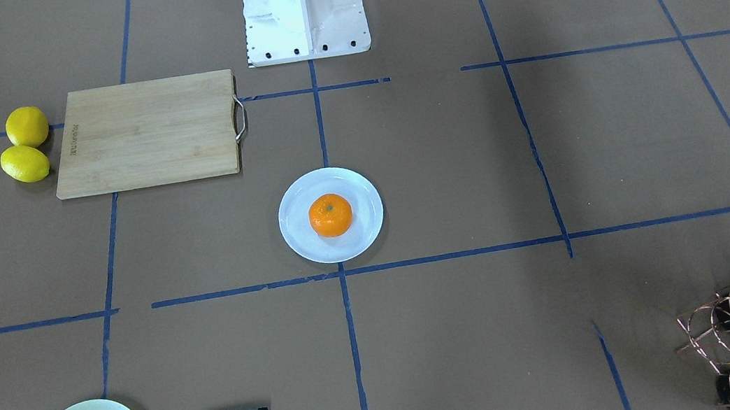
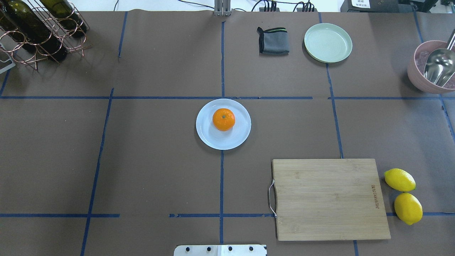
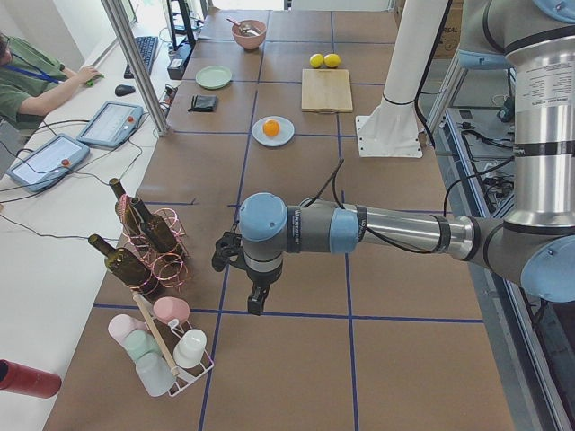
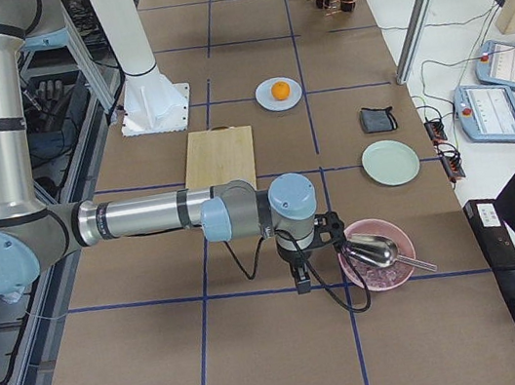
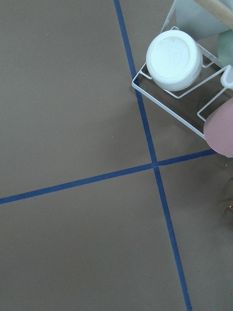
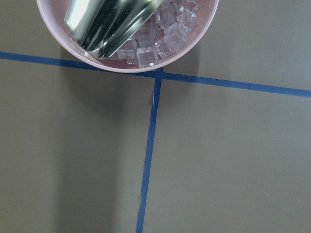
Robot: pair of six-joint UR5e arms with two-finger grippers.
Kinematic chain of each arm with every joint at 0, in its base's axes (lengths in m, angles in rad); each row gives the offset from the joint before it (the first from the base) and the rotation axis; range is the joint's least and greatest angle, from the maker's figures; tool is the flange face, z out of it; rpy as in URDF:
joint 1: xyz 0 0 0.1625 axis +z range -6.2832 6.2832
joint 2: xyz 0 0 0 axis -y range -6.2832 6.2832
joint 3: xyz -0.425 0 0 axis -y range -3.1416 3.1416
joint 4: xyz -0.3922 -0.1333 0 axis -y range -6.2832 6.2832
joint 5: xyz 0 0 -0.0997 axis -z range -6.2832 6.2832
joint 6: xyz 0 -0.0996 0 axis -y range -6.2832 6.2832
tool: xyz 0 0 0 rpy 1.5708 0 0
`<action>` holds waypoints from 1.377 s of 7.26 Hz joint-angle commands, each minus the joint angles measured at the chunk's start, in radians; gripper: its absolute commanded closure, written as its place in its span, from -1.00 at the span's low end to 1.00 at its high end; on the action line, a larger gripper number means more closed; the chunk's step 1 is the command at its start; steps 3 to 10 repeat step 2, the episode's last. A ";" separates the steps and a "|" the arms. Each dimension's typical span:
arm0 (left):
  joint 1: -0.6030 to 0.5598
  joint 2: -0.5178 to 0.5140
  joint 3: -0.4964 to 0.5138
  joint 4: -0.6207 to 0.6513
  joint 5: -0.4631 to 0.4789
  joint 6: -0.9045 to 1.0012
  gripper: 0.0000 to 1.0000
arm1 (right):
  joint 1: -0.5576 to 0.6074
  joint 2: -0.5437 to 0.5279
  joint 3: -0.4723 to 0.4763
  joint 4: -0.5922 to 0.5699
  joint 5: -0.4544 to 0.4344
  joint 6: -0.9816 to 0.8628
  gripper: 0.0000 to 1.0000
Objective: Pick orange to plate
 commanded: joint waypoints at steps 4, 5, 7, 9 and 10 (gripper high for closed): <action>0.000 0.000 0.003 0.000 -0.006 -0.005 -1.00 | 0.000 0.002 -0.002 0.001 -0.001 0.000 -1.00; 0.000 0.000 0.003 0.000 -0.006 -0.005 -1.00 | 0.000 0.002 -0.002 0.001 -0.001 0.000 -1.00; 0.000 0.000 0.003 0.000 -0.006 -0.005 -1.00 | 0.000 0.002 -0.002 0.001 -0.001 0.000 -1.00; 0.000 0.000 0.003 0.000 -0.006 -0.005 -1.00 | 0.000 0.002 -0.002 0.001 -0.001 0.000 -1.00; 0.000 0.000 0.003 0.000 -0.006 -0.005 -1.00 | 0.000 0.002 -0.002 0.001 -0.001 0.000 -1.00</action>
